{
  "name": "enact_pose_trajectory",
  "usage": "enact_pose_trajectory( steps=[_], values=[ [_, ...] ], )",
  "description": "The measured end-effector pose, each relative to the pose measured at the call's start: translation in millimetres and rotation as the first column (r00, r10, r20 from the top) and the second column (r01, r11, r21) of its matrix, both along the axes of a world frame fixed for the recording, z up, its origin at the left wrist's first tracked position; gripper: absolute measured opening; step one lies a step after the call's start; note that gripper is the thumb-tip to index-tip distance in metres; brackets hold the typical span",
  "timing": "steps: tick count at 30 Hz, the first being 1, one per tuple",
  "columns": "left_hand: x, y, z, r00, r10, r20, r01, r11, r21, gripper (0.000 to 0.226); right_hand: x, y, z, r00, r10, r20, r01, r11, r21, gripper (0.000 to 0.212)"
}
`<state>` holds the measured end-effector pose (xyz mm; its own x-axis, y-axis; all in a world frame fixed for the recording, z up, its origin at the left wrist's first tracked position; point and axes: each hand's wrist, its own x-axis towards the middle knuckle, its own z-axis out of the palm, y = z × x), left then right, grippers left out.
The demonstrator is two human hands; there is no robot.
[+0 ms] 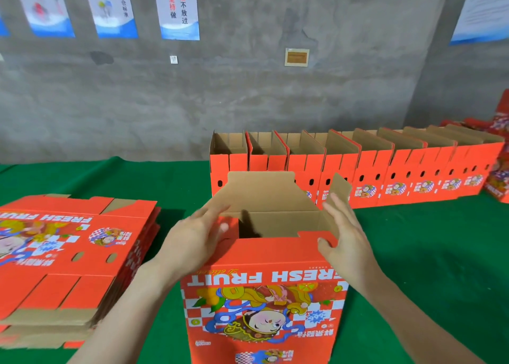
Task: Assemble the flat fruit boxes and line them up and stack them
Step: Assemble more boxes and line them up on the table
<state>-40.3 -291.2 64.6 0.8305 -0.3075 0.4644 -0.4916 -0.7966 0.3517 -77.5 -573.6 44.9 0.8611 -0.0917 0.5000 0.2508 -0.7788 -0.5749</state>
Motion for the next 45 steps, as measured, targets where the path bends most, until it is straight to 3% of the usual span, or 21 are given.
enact_pose_trajectory(
  steps=[2,5,8,10,13,17,19,22,24,26,31,32,33,35,38,40,43,45],
  values=[
    [13,-4,6,0.995,0.078,-0.065,-0.075,0.996,0.052,0.057,-3,1,1,0.997,0.059,0.051,-0.061,0.998,0.02,0.078],
    [29,-11,7,0.956,0.209,-0.206,-0.143,0.945,0.294,0.075,-8,0,4,0.979,0.136,0.154,-0.143,0.989,0.034,0.106],
    [42,-9,4,0.901,0.146,-0.408,-0.076,0.98,0.183,0.08,-10,-2,2,0.977,0.116,0.18,-0.13,0.989,0.064,0.119],
    [46,-6,3,0.887,0.124,-0.445,-0.068,0.988,0.14,0.076,-9,-3,-2,0.983,0.149,0.112,-0.159,0.983,0.094,0.107],
    [49,-6,3,0.884,0.138,-0.446,-0.078,0.985,0.151,0.074,-8,-7,-6,0.992,0.126,0.011,-0.126,0.991,0.033,0.058],
    [50,-6,1,0.881,0.131,-0.455,-0.076,0.988,0.137,0.075,-7,-6,-5,0.992,0.116,0.051,-0.117,0.993,0.029,0.023],
    [48,-6,0,0.898,0.105,-0.427,-0.07,0.993,0.098,0.077,-5,-5,-4,0.991,0.122,0.059,-0.124,0.992,0.032,0.017],
    [45,-2,-2,0.974,-0.031,-0.225,0.02,0.999,-0.048,0.079,-3,-5,-5,0.988,0.133,0.073,-0.136,0.99,0.036,0.013],
    [41,-1,-3,0.99,-0.112,-0.088,0.09,0.971,-0.223,0.068,-3,-5,-7,0.986,0.133,0.098,-0.136,0.99,0.029,0.014],
    [34,-1,-1,0.991,-0.13,-0.044,0.112,0.949,-0.295,0.058,-2,-5,-8,0.981,0.128,0.145,-0.132,0.991,0.019,0.015],
    [28,-4,6,0.956,-0.142,-0.257,0.025,0.912,-0.409,0.026,-7,-5,-9,0.975,0.108,0.196,-0.114,0.993,0.022,0.017],
    [29,-4,7,0.944,-0.136,-0.302,0.024,0.938,-0.346,0.015,-9,-5,-8,0.977,0.116,0.177,-0.123,0.992,0.028,0.016],
    [30,-5,7,0.927,-0.085,-0.366,0.01,0.979,-0.202,0.021,-9,-7,-4,0.981,0.134,0.141,-0.141,0.989,0.036,0.015],
    [33,-5,8,0.876,0.016,-0.482,0.005,0.999,0.043,0.059,-6,-12,9,0.981,0.194,0.007,-0.194,0.978,0.076,0.019],
    [37,-9,12,0.856,0.01,-0.517,0.003,1.0,0.025,0.075,11,-16,32,0.967,0.228,-0.113,-0.217,0.971,0.102,0.02],
    [40,-11,12,0.854,0.028,-0.519,-0.006,0.999,0.045,0.078,29,-15,40,0.947,0.235,-0.217,-0.249,0.968,-0.039,0.017],
    [44,-12,11,0.853,0.059,-0.518,-0.012,0.995,0.095,0.074,51,-12,40,0.83,0.248,-0.499,-0.314,0.948,-0.052,0.044],
    [46,-13,11,0.854,0.076,-0.515,-0.026,0.994,0.103,0.071,60,-9,36,0.791,0.256,-0.556,-0.306,0.952,0.002,0.048]
  ],
)
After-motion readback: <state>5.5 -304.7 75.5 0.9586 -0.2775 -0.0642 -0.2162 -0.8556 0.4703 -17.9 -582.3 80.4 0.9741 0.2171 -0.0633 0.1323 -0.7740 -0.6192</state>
